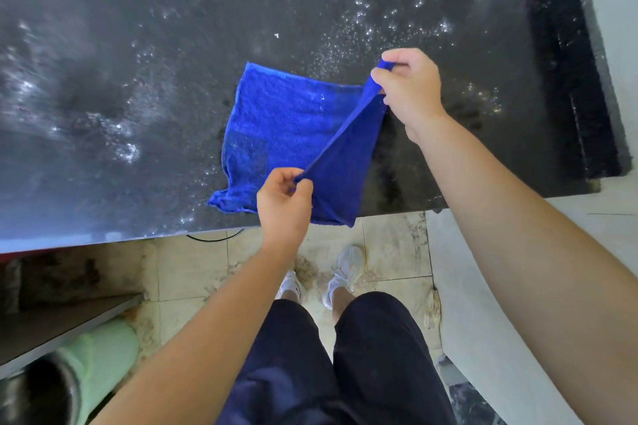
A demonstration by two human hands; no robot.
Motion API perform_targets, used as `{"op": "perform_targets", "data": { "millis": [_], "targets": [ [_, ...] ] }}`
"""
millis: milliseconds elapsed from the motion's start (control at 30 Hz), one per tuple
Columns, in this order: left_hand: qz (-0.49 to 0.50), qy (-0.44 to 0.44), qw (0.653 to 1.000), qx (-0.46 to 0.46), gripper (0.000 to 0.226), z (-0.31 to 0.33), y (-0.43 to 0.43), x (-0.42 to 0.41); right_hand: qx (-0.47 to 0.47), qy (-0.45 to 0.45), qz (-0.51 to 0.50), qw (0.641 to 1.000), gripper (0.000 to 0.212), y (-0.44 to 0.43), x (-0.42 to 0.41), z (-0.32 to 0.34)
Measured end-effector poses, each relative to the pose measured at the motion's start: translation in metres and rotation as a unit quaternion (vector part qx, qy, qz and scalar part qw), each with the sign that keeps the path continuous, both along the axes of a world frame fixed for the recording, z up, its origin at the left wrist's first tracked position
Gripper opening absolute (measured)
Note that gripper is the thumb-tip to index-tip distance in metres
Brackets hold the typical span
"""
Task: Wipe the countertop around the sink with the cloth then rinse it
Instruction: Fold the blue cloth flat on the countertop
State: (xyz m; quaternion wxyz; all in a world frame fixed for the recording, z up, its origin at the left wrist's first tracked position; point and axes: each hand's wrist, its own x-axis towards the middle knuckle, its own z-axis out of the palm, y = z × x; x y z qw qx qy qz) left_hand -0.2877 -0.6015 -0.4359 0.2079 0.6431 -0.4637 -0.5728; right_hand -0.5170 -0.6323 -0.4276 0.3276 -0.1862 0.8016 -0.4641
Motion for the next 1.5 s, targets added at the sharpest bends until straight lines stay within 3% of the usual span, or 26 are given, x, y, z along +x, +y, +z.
{"op": "perform_targets", "data": {
  "millis": [133,233,300,367,500,600,667,733,767,967,1100,1167,1267,1367,1467,1500],
  "targets": [
    [0.092,0.003,0.996,0.012,0.014,0.005,-0.023,0.048,-0.037,0.031,0.074,0.996,0.024,-0.06,0.065,0.004],
    [0.109,-0.037,0.993,0.011,0.014,-0.003,-0.038,0.084,-0.023,0.018,0.164,0.986,0.039,-0.09,0.11,-0.001],
    [0.081,-0.089,0.993,0.009,0.016,-0.012,-0.044,0.1,0.02,-0.018,0.216,0.976,0.051,-0.095,0.128,-0.01],
    [0.04,-0.126,0.991,-0.006,0.021,-0.017,-0.048,0.11,0.053,-0.008,0.226,0.973,0.048,-0.089,0.136,-0.019],
    [-0.068,-0.223,0.967,-0.1,0.036,-0.022,-0.047,0.111,0.003,0.137,0.194,0.971,0.031,-0.044,0.134,-0.031],
    [-0.131,-0.28,0.939,-0.149,0.041,-0.027,-0.046,0.111,-0.01,0.325,0.224,0.919,0.028,-0.001,0.13,-0.048],
    [-0.159,-0.282,0.933,-0.158,0.034,-0.029,-0.047,0.113,0.033,0.418,0.291,0.86,0.042,0.023,0.13,-0.06],
    [-0.174,-0.286,0.928,-0.165,0.029,-0.031,-0.05,0.119,0.124,0.457,0.373,0.798,0.057,0.04,0.132,-0.071],
    [-0.176,-0.292,0.925,-0.167,0.028,-0.031,-0.051,0.123,0.152,0.455,0.388,0.787,0.06,0.044,0.134,-0.074],
    [-0.225,-0.289,0.898,-0.245,0.042,-0.029,-0.067,0.128,0.136,0.409,0.365,0.825,0.056,0.039,0.132,-0.072],
    [-0.273,-0.243,0.882,-0.298,0.038,-0.027,-0.114,0.099,0.064,0.368,0.229,0.899,0.038,0.024,0.117,-0.063],
    [-0.297,-0.24,0.868,-0.317,0.037,-0.026,-0.14,0.077,0.07,0.339,0.163,0.924,0.035,0.011,0.108,-0.055],
    [-0.337,-0.252,0.846,-0.328,0.044,-0.027,-0.176,0.044,0.115,0.222,0.082,0.965,0.036,-0.012,0.094,-0.045],
    [-0.37,-0.284,0.829,-0.309,0.055,-0.03,-0.205,0.02,0.161,0.114,0.016,0.98,0.022,-0.031,0.08,-0.042],
    [-0.402,-0.332,0.8,-0.296,0.059,-0.037,-0.222,0.003,0.171,0.085,-0.003,0.982,0.043,-0.04,0.073,-0.039],
    [-0.407,-0.338,0.795,-0.295,0.055,-0.039,-0.226,0.0,0.167,0.077,-0.005,0.983,0.041,-0.041,0.071,-0.039]
  ]
}}
